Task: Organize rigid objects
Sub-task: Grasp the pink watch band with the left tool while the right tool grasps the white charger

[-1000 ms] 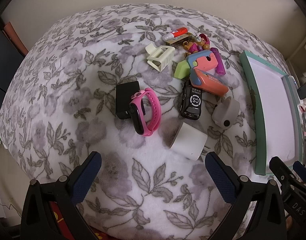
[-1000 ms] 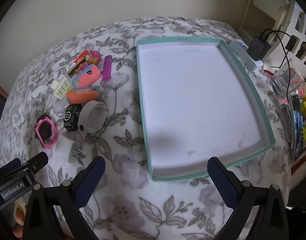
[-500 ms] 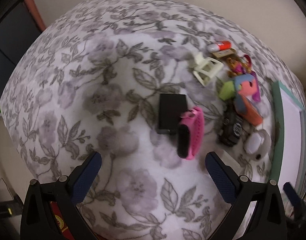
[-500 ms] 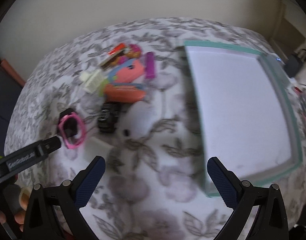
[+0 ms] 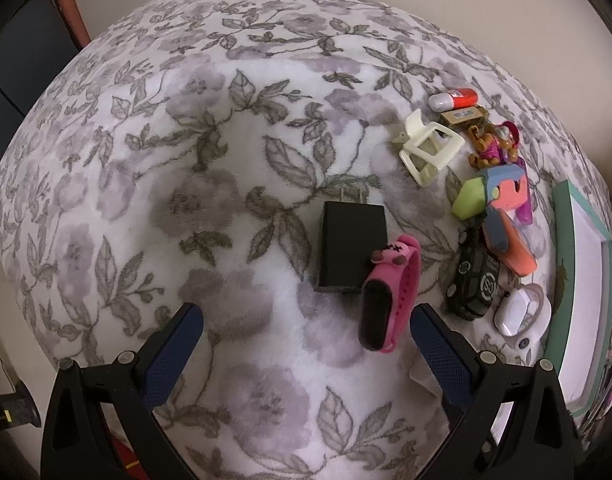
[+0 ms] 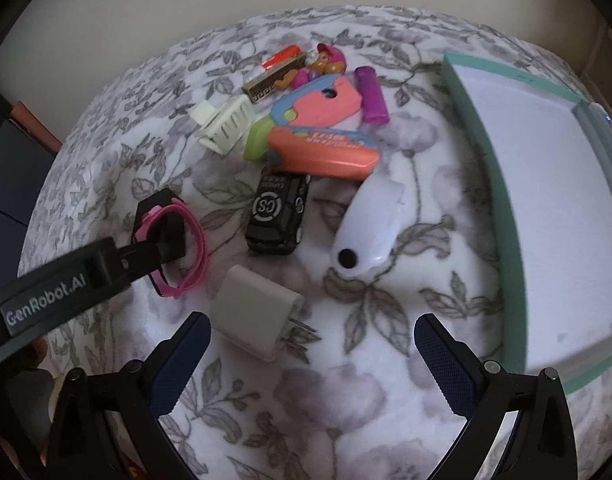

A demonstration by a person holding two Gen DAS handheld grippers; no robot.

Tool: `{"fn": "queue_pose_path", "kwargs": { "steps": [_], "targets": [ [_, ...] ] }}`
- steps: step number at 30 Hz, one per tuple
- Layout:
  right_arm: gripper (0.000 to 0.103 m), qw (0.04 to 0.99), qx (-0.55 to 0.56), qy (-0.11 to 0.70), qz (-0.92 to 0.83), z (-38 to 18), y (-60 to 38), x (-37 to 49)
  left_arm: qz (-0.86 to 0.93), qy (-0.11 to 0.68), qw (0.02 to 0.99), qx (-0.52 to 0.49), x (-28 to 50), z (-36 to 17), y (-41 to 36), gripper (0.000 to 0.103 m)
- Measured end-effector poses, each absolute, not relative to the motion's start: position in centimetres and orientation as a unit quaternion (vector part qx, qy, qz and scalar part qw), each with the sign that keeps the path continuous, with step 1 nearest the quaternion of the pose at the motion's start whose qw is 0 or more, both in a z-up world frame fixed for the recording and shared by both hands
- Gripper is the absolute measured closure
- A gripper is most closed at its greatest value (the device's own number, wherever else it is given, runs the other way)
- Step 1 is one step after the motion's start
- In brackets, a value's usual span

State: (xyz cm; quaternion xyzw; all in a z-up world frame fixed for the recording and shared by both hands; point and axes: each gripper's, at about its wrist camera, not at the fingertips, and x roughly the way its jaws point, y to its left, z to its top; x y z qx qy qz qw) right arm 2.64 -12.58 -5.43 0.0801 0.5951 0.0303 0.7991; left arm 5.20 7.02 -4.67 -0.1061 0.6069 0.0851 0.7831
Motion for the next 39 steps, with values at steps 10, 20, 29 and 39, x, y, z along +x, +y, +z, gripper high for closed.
{"fn": "queue_pose_path", "kwargs": {
  "steps": [10, 20, 29, 39],
  "targets": [
    [0.000, 0.795, 0.065, 0.602, 0.024, -6.7, -10.7, 3.6, 0.090, 0.615, 0.776, -0.110, 6.2, -6.1, 7.6, 0.001],
    [0.013, 0.796, 0.076, 0.600, 0.021, -7.9, -9.8, 4.2, 0.063, 0.623, 0.774, -0.088, 7.2, -6.6, 5.7, 0.036],
    [0.037, 0.796, 0.101, 0.597, 0.025, -7.9, -11.1, 5.7, 0.034, 0.631, 0.769, -0.096, 7.4, -7.4, 3.9, 0.074],
    [0.037, 0.793, 0.125, 0.596, 0.026, -6.7, -12.8, 4.4, 0.028, 0.617, 0.781, -0.092, 6.6, -5.8, 3.3, 0.089]
  ]
}}
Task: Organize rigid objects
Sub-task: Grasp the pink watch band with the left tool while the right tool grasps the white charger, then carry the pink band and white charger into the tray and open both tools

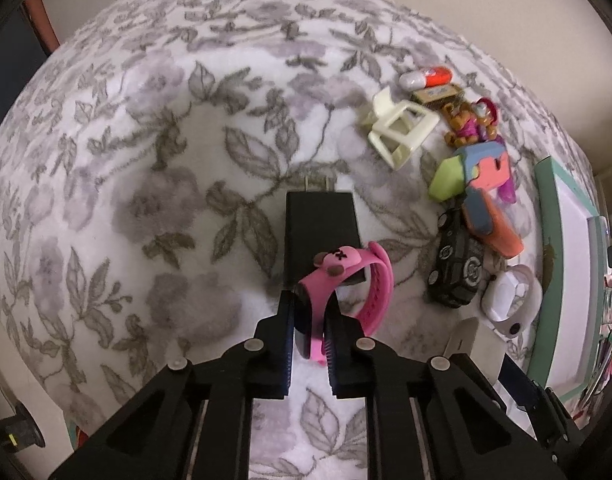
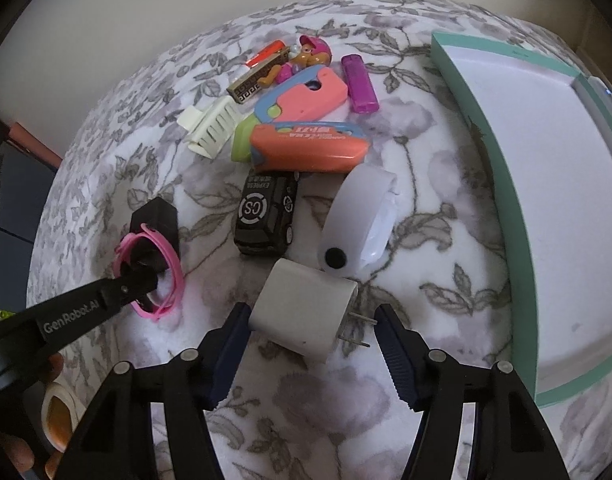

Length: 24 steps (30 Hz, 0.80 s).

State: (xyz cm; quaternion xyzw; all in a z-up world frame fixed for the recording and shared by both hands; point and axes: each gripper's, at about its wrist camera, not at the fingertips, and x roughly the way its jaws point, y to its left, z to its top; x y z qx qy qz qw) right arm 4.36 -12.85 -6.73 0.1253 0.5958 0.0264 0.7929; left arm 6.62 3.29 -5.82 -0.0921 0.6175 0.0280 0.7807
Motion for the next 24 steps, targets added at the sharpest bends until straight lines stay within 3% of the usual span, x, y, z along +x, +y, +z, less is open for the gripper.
{"fn": "queue_pose_path", "kwargs": {
  "steps": [24],
  "targets": [
    [0.037, 0.816, 0.193, 0.544, 0.042, -1.0, -17.7, 2.6, -0.011, 0.536, 0.841, -0.079, 5.4, 0.4, 1.8, 0.089]
  ]
}}
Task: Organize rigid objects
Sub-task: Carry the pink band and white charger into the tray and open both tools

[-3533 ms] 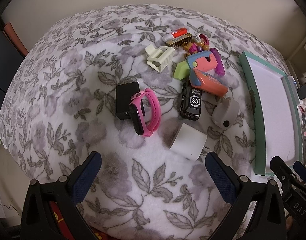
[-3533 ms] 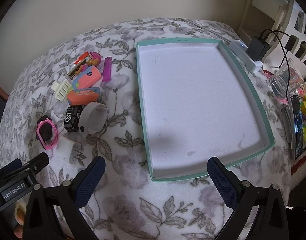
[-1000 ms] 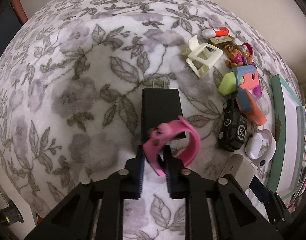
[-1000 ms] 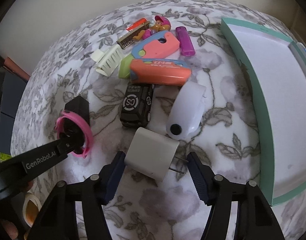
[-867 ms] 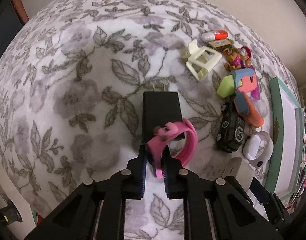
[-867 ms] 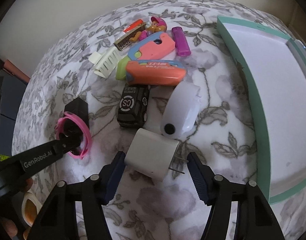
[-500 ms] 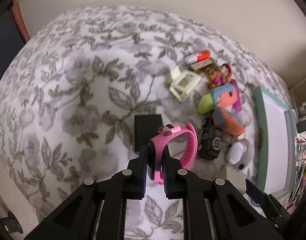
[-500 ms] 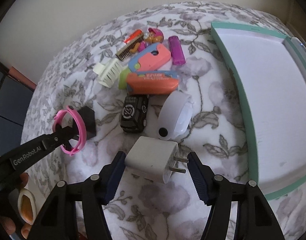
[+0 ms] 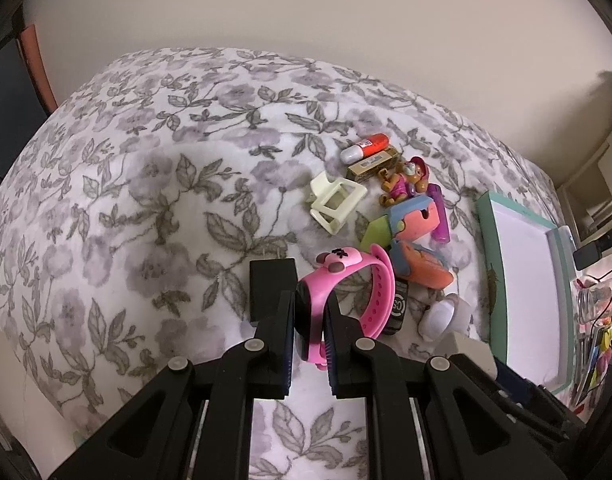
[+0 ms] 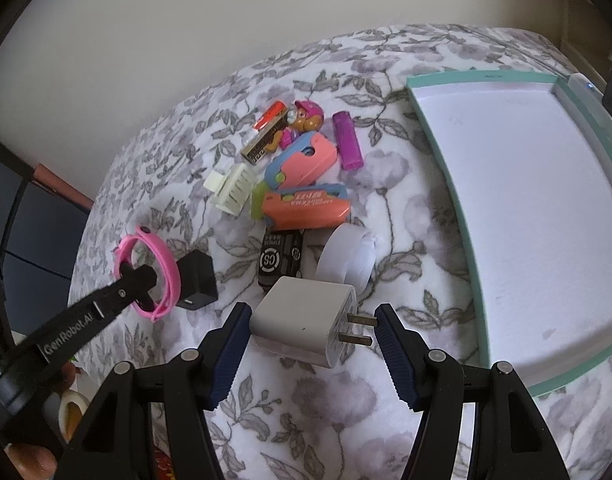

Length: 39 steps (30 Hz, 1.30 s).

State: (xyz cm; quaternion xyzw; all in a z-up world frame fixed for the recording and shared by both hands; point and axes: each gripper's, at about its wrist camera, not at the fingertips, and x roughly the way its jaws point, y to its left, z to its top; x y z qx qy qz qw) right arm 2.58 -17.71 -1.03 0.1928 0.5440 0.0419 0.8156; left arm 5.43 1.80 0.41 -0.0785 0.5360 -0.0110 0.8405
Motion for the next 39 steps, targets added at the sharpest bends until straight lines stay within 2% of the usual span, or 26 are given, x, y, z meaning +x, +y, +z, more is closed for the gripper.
{"fn": "queue_pose_path", "kwargs": {
  "steps": [8, 20, 29, 39],
  "targets": [
    [0.037, 0.827, 0.224, 0.516, 0.003, 0.4, -22.0, 3.2, -0.048, 0.548, 0.833, -0.067, 6.3, 0.3, -2.1, 0.089],
    [0.037, 0.835, 0.274, 0.462, -0.119, 2.2, -34.1, 4.4, -0.110, 0.549, 0.828, 0.000, 9.9, 0.5, -13.0, 0.089],
    [0.037, 0.815, 0.302, 0.462, -0.176, 0.2, -39.7, 4.7, -0.146, 0.551, 0.821, 0.047, 11.6, -0.1, -20.8, 0.089],
    [0.037, 0.811, 0.274, 0.474, -0.204, -1.5, -41.7, 5.3, -0.151, 0.563, 0.807, 0.091, 12.8, -2.3, -26.3, 0.089]
  ]
}}
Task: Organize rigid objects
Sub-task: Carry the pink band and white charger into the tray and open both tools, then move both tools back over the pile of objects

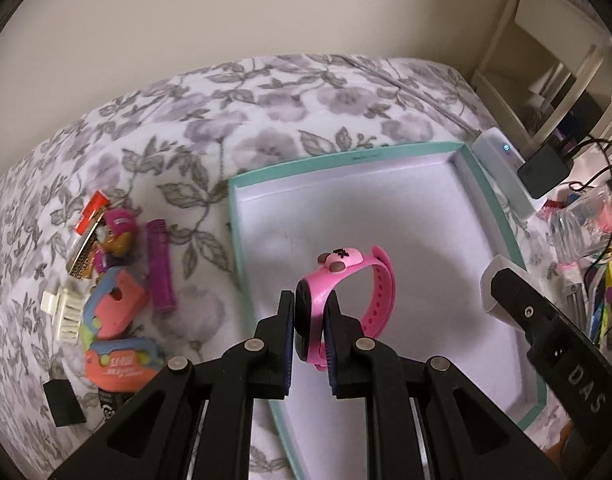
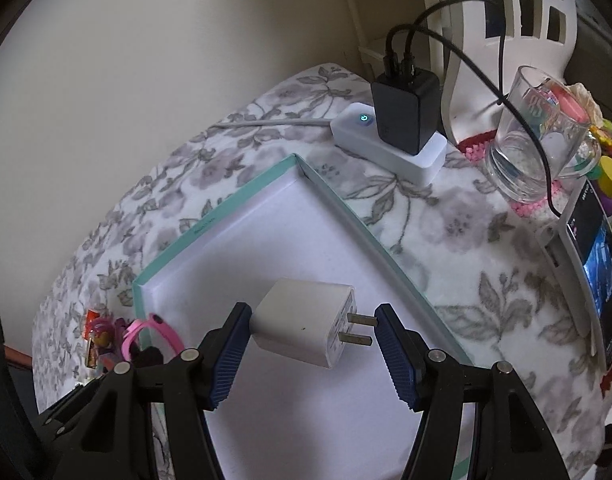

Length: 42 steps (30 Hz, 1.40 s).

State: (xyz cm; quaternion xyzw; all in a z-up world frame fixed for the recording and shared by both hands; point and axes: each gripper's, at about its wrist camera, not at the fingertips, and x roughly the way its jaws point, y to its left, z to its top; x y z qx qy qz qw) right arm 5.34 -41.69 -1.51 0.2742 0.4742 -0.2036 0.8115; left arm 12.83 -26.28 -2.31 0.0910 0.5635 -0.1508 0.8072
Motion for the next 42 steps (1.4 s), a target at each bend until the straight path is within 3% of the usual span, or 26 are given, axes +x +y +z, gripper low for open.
{"fn": "queue_pose_path", "kwargs": {
  "steps": [12, 15, 19, 32, 35, 42],
  "targets": [
    [0.037, 0.801, 0.258, 0.500, -0.206, -2.6, -41.5, 5.9, -0.139, 0.583, 0.794, 0.106, 12.9, -4.7, -27.5, 0.088],
    [0.036, 0.796, 0.263, 0.505, -0.205, -2.7, -41.5, 5.8, -0.138, 0.584, 0.794, 0.102, 12.7, -4.6, -27.4, 0.083],
    [0.036, 0.790, 0.267, 0.512, -0.204, -3.0, -41.5, 5.6, -0.138, 0.582, 0.795, 0.096, 12.4, -4.0, -27.0, 0.062],
    [0.036, 0.787, 0.259, 0.522, -0.204, -3.0, -40.9, 4.7, -0.109, 0.574, 0.808, 0.073, 11.4, -1.6, -22.4, 0.041],
    [0.030, 0.792, 0.253, 0.518, -0.202, -2.5, -40.6, 4.4, -0.101, 0.575, 0.810, 0.060, 11.1, -1.3, -20.8, 0.035],
    [0.027, 0.800, 0.229, 0.517, -0.199, -1.3, -39.2, 3.7, -0.081, 0.578, 0.811, 0.030, 9.8, -0.8, -16.4, 0.032]
  ]
}}
